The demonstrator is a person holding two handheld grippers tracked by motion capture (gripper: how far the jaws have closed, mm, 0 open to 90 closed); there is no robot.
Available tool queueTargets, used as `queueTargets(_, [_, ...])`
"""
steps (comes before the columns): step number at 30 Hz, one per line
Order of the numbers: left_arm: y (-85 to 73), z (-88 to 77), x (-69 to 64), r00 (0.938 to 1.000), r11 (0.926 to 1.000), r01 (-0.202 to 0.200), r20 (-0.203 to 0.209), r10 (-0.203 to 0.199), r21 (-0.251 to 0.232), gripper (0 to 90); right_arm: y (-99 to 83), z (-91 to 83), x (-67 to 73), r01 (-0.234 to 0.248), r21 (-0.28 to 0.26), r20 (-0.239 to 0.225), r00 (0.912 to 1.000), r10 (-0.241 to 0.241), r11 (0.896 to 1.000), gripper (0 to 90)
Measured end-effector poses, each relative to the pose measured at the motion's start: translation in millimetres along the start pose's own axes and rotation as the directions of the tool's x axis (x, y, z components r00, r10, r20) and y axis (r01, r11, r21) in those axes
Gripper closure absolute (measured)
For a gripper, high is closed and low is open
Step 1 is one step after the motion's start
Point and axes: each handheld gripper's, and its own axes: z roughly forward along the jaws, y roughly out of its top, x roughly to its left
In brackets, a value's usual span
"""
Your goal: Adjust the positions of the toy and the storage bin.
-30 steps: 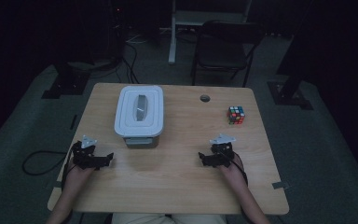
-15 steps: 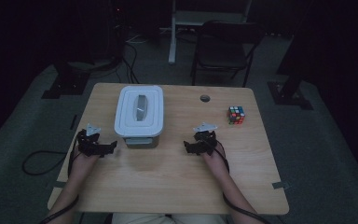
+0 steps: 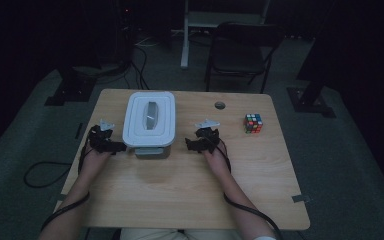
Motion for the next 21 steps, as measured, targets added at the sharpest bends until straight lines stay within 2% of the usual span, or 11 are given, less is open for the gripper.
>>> queueTargets(1, [2.4,1.5,0.8,1.0,1.0,-0.001,0.0,0.001,-0.003,0.7,2.8,1.9,-0.2,-0.005,-0.007,0.006,1.0,0.005,1.0,14.9])
queueTargets(3, [6.4,3.8,3.2,0.9993,0.9994,0.033,0.017,-0.033,-0.01,0.7,8.1,5.5,1.6,-0.003,-0.021,0.026,0.9997,0.003,1.0,14.8])
queueTargets(4, [8.3,4.3,4.5,0.999,0.999,0.043,0.014,-0.042,-0.014,0.7,10.5,7.3,2.9,-0.001,-0.031,0.037,0.9993,0.002,1.0,14.5])
queueTargets(6, [10.6,3.8,7.9,0.9981,0.9965,0.058,-0.016,-0.059,-0.061,0.7,15.1,12.3,5.0,0.007,-0.049,0.059,0.9983,-0.004,0.999,14.1])
queueTargets(7, [11.6,4.0,10.8,0.9964,0.9941,0.08,-0.023,-0.082,-0.073,0.7,17.1,15.2,5.4,-0.003,-0.057,0.069,0.9976,0.007,0.998,13.8])
queueTargets(9, [13.0,6.5,16.9,0.992,0.989,0.126,0.002,-0.126,-0.078,0.7,20.9,21.0,4.5,-0.035,-0.065,0.061,0.9974,0.039,0.997,13.6])
queueTargets(10, [13.1,9.0,18.7,0.9917,0.9893,0.127,-0.007,-0.128,-0.072,0.7,22.9,24.1,4.1,-0.044,-0.063,0.062,0.9969,0.048,0.997,13.5])
queueTargets(12, [12.9,14.8,20.6,0.9947,0.9944,0.099,-0.024,-0.1,-0.037,0.7,27.9,30.3,3.0,-0.049,-0.052,0.072,0.996,0.053,0.997,13.5])
queueTargets(14, [12.9,18.9,21.7,0.9956,0.9961,0.086,-0.034,-0.087,-0.017,0.7,33.4,34.9,0.9,-0.066,-0.046,0.07,0.9952,0.069,0.997,13.4])
queueTargets(19, [18.6,24.2,24.2,0.9944,0.9942,0.103,-0.023,-0.103,-0.031,0.7,42.6,43.8,-1.1,-0.082,-0.039,0.086,0.9927,0.085,0.996,13.0])
queueTargets(21, [21.0,26.5,22.8,0.996,0.9958,0.086,-0.022,-0.087,-0.031,0.7,42.8,48.2,-0.3,-0.109,-0.045,0.075,0.9908,0.112,0.993,12.9])
